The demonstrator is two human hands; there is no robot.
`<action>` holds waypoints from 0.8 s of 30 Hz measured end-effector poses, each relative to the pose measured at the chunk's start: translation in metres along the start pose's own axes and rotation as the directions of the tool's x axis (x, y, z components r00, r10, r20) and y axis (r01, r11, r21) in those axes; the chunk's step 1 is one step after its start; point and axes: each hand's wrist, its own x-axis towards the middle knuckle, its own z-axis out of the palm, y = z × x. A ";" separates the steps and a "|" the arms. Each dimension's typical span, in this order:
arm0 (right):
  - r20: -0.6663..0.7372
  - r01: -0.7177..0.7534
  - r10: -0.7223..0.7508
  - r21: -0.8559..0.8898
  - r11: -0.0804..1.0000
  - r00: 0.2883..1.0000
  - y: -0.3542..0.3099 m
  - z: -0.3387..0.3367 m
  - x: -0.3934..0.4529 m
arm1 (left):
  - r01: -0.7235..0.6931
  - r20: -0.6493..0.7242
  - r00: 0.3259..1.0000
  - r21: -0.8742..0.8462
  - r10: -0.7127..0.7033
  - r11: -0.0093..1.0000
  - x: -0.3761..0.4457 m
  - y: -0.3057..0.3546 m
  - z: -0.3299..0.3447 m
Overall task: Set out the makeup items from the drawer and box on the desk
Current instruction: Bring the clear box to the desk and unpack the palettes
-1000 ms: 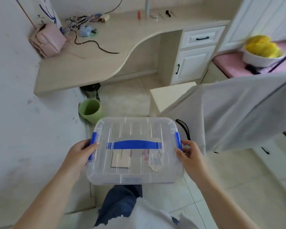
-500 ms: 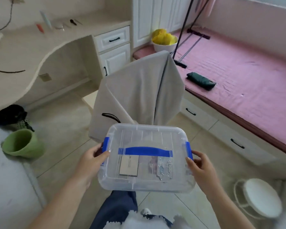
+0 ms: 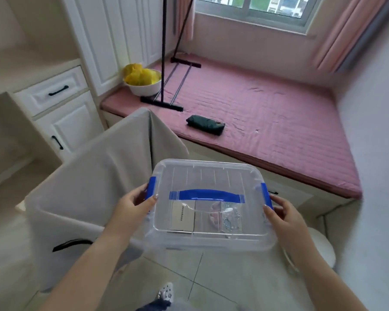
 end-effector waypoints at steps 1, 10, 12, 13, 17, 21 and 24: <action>-0.014 0.005 -0.005 0.011 1.000 1.000 -0.004 0.001 0.010 | -0.003 0.018 1.000 0.005 0.003 1.000 0.013 0.007 0.002; -0.166 0.009 0.006 0.084 0.996 0.986 -0.032 0.002 0.102 | -0.062 0.151 0.987 0.060 0.052 0.996 0.138 0.060 0.040; -0.171 0.007 0.007 0.083 0.997 0.985 -0.036 0.001 0.124 | -0.068 0.151 0.987 0.075 0.056 0.995 0.163 0.067 0.049; -0.177 0.005 0.011 0.089 0.996 0.984 -0.037 0.000 0.142 | -0.065 0.150 0.987 0.071 0.054 0.995 0.181 0.070 0.056; -0.153 0.006 0.007 0.083 0.997 0.988 -0.039 -0.006 0.231 | -0.050 0.116 0.992 0.056 0.043 0.997 0.257 0.082 0.091; -0.064 0.010 -0.005 0.079 0.997 0.998 -0.048 -0.006 0.308 | -0.024 0.011 1.000 0.030 0.024 0.999 0.310 0.095 0.114; 0.051 0.017 -0.020 0.063 0.998 0.998 -0.061 -0.007 0.380 | 0.004 -0.093 0.996 -0.009 -0.005 1.000 0.349 0.110 0.130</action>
